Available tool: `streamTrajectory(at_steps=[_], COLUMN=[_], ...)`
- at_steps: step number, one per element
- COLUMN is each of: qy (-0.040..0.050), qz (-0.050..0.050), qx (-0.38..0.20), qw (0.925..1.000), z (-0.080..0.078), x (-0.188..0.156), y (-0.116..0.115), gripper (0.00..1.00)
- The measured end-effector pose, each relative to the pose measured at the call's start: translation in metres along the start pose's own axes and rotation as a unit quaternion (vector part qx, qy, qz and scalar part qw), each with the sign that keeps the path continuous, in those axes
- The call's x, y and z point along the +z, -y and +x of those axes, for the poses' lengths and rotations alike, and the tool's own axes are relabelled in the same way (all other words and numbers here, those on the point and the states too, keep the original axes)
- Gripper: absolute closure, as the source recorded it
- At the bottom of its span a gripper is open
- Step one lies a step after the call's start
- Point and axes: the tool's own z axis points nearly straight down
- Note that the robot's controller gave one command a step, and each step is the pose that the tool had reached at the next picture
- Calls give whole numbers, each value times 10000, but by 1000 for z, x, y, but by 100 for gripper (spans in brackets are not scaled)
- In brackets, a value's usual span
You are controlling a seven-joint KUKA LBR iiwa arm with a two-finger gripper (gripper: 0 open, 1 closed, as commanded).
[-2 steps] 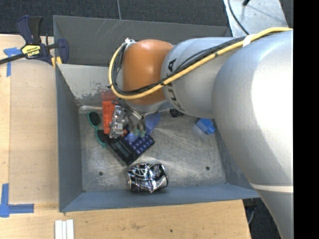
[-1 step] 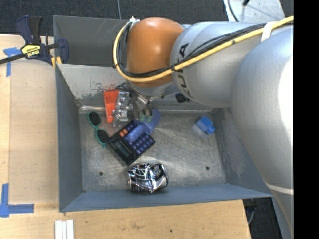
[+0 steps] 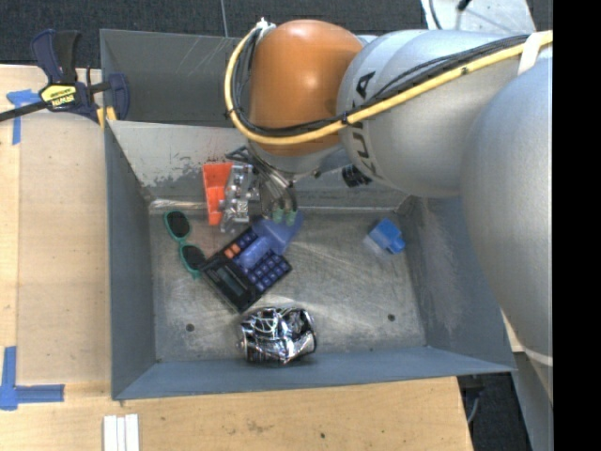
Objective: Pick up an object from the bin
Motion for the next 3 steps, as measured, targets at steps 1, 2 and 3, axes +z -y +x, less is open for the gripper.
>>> streamTrajectory(at_steps=[1, 2, 3], qy=[-6, -24, -5], qz=[0, 3, 4], qx=[-12, -2, -66], qw=[10000, 10000, 10000], z=[-18, -16, -14], x=[10, 3, 6], y=[-11, 2, -14], gripper=[100, 100, 100])
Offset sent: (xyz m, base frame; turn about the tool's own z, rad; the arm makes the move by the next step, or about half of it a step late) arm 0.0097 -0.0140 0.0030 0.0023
